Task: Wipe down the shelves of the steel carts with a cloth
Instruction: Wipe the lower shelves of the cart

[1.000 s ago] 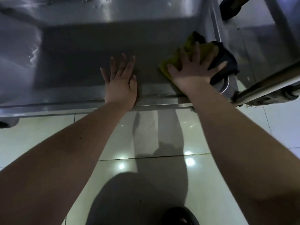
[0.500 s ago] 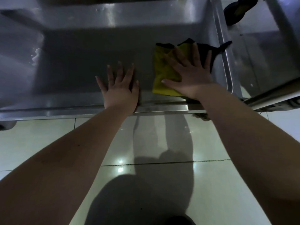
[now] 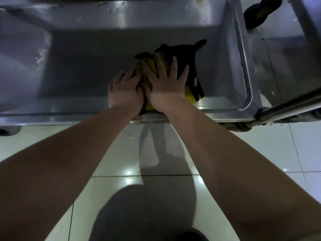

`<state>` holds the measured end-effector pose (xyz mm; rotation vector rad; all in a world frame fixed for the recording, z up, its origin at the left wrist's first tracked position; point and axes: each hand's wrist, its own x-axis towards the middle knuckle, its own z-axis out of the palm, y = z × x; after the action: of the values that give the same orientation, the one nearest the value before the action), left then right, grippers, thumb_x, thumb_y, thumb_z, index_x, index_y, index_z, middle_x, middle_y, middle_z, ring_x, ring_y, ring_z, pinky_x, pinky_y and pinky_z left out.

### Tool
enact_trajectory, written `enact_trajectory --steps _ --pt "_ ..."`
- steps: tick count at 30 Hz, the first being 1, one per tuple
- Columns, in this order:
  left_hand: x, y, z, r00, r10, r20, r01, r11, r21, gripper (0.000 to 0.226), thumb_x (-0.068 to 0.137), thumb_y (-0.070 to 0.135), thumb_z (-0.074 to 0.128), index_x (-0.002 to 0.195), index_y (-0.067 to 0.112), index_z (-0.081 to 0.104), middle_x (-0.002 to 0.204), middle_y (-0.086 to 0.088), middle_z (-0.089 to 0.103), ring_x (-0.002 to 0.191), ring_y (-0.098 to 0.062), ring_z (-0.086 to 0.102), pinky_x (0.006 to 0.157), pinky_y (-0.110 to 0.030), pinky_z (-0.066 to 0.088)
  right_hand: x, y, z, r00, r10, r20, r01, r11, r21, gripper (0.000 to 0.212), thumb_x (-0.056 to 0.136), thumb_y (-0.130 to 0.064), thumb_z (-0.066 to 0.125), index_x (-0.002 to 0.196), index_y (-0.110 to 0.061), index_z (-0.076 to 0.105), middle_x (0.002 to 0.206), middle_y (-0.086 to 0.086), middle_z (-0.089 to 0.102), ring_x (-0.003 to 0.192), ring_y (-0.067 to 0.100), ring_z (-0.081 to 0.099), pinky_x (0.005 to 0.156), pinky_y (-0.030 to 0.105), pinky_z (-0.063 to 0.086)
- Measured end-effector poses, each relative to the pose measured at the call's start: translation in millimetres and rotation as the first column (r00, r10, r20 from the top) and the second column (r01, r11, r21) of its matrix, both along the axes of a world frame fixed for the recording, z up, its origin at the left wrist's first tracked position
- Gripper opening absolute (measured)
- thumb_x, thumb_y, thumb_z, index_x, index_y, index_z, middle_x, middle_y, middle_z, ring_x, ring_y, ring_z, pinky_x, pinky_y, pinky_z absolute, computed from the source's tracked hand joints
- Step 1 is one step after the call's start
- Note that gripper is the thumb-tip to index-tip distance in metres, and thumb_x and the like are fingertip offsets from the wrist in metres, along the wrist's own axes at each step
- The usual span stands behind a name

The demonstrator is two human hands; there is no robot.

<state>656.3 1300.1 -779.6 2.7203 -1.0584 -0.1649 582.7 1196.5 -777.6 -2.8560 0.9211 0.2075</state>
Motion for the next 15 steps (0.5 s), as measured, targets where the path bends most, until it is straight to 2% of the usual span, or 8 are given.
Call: enact_trajectory --steps 2,5,10,12,15 --pt "7 5 0 0.994 -0.089 0.069 0.089 0.996 0.011 0.046 0.098 0.028 0.04 0.144 0.029 0.042 0.155 0.003 0.034 0.142 -0.028 0.026 0.113 -0.042 0.019 -4 -11 0 0.999 0.037 0.019 -0.036 0.999 -0.013 0.063 0.092 -0.068 0.017 0.15 -0.051 -0.003 0.163 -0.008 -0.012 0.145 0.042 -0.016 0.107 0.072 -0.008" --pt "19 10 -2 0.958 -0.224 0.18 0.219 0.975 0.047 0.045 0.098 0.034 0.039 0.143 0.03 0.044 0.148 -0.002 0.043 0.136 -0.033 0.035 0.11 -0.046 0.028 -22 -55 -3 0.999 -0.008 0.041 0.009 1.0 -0.026 0.066 0.089 -0.072 0.02 0.149 -0.053 0.002 0.163 -0.013 -0.005 0.147 0.041 -0.013 0.109 0.07 -0.007" --pt "28 5 -2 0.946 -0.287 0.149 0.291 0.957 -0.009 0.048 0.094 0.04 0.036 0.138 0.028 0.051 0.139 -0.007 0.049 0.126 -0.035 0.042 0.104 -0.047 0.036 -70 -125 0 0.953 -0.3 0.044 0.299 0.954 0.014 0.067 0.089 -0.073 0.02 0.151 -0.048 0.009 0.163 -0.01 -0.003 0.146 0.043 -0.012 0.112 0.068 -0.006" --pt "27 3 -6 0.955 -0.261 0.141 0.267 0.964 -0.023 0.046 0.096 0.038 0.038 0.14 0.029 0.048 0.145 -0.005 0.045 0.135 -0.033 0.035 0.112 -0.051 0.027 -71 -125 0 0.932 -0.36 0.032 0.36 0.933 0.002 0.066 0.091 -0.07 0.019 0.152 -0.045 0.01 0.164 -0.008 -0.003 0.146 0.044 -0.012 0.112 0.068 -0.006" --pt "31 1 -11 0.984 -0.143 0.103 0.142 0.99 0.015 0.054 0.101 0.037 0.037 0.153 0.03 0.025 0.162 0.001 0.016 0.15 -0.023 0.006 0.119 -0.05 -0.004 -43 -97 0 0.926 -0.377 0.021 0.377 0.926 -0.005 0.064 0.094 -0.065 0.019 0.153 -0.043 0.009 0.164 -0.007 -0.007 0.145 0.046 -0.012 0.11 0.07 -0.005"
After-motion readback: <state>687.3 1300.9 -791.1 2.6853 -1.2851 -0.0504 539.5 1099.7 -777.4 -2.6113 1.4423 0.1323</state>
